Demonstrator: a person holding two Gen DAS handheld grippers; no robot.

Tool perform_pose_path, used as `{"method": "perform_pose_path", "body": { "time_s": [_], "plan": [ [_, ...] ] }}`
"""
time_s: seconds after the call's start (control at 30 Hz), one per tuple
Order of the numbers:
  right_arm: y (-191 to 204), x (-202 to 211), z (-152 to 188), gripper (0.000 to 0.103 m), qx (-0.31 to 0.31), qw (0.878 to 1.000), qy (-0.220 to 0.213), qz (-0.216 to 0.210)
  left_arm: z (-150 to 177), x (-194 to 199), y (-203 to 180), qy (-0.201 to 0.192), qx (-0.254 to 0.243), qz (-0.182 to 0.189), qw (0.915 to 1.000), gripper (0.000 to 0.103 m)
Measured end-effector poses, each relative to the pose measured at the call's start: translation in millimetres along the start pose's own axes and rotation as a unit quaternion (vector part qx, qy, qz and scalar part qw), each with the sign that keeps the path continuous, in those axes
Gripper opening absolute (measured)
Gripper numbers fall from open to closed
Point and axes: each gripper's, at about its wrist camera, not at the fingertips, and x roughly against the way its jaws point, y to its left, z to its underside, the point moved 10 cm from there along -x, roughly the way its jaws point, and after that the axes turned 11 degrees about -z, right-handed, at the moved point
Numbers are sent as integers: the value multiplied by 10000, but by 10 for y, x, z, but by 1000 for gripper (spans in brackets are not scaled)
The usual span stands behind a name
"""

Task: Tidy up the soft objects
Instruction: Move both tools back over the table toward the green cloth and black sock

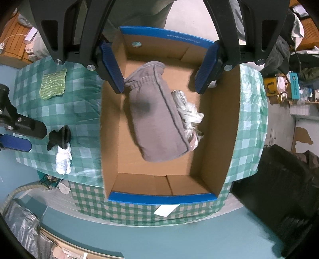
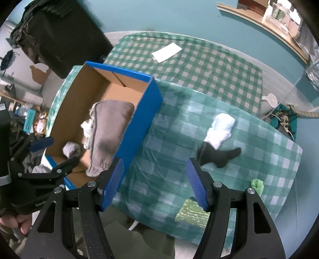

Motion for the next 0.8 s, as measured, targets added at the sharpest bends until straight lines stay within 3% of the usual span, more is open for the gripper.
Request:
{"method": "perform_pose_path", "body": {
  "time_s": [0.8],
  "plan": [
    [-985, 412, 397, 67, -628, 9975, -120, 287, -139, 199, -880, -104, -575, 70, 9983, 75]
  ]
}}
